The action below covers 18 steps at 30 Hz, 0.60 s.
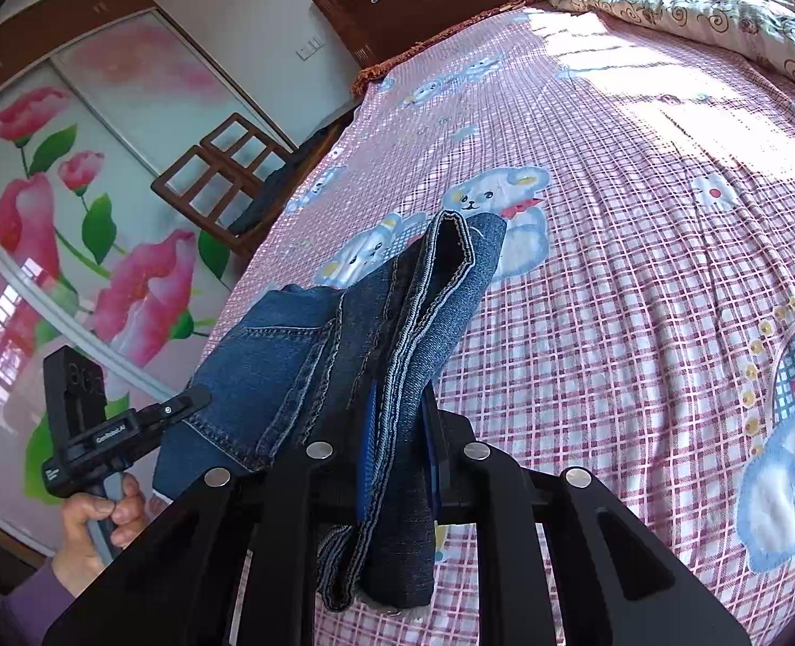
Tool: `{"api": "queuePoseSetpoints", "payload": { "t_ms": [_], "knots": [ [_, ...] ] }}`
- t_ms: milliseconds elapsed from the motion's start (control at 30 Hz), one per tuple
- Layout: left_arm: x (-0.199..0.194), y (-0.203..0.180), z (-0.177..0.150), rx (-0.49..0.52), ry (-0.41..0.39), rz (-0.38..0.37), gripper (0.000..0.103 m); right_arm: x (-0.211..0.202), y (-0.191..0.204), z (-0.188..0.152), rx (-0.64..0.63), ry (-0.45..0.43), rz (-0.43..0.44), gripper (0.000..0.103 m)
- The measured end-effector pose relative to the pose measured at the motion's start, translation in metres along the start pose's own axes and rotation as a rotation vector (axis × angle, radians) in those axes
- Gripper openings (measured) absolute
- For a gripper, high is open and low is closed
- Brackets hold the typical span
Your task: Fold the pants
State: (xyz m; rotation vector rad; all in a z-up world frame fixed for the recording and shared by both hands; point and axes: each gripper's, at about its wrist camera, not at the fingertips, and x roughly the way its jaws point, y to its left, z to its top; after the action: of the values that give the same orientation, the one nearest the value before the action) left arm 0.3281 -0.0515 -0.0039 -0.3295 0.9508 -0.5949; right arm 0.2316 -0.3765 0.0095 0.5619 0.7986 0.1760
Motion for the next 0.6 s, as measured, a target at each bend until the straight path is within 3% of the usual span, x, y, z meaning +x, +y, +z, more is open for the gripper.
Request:
{"api": "queuePoseSetpoints", "payload": {
  "t_ms": [200,300,333,400,500,567,600],
  "knots": [
    [0.026,0.015,-0.011,-0.017,0.037,0.017,0.019,0.029,-0.027,-0.004,0.056,0.047,-0.036,0.014],
    [0.037,0.028,-0.025,-0.046,0.065,0.026,0.027,0.038,-0.045,-0.017,0.112,0.069,-0.033,0.014],
    [0.040,0.032,-0.027,-0.064,0.065,0.024,0.033,0.040,-0.050,-0.021,0.132,0.068,-0.022,0.015],
    [0.040,0.039,-0.030,-0.100,0.065,0.020,0.037,0.042,-0.056,-0.025,0.168,0.063,-0.031,0.025],
    [0.036,0.034,-0.030,-0.083,0.086,0.074,0.046,0.041,-0.055,-0.025,0.177,0.064,-0.037,0.031],
    [0.028,0.034,-0.025,-0.079,0.088,0.156,0.070,0.035,-0.055,-0.022,0.219,0.066,-0.063,0.046],
    [0.023,0.036,-0.026,-0.093,0.084,0.188,0.074,0.027,-0.059,-0.023,0.258,0.051,-0.071,0.048]
  ]
}}
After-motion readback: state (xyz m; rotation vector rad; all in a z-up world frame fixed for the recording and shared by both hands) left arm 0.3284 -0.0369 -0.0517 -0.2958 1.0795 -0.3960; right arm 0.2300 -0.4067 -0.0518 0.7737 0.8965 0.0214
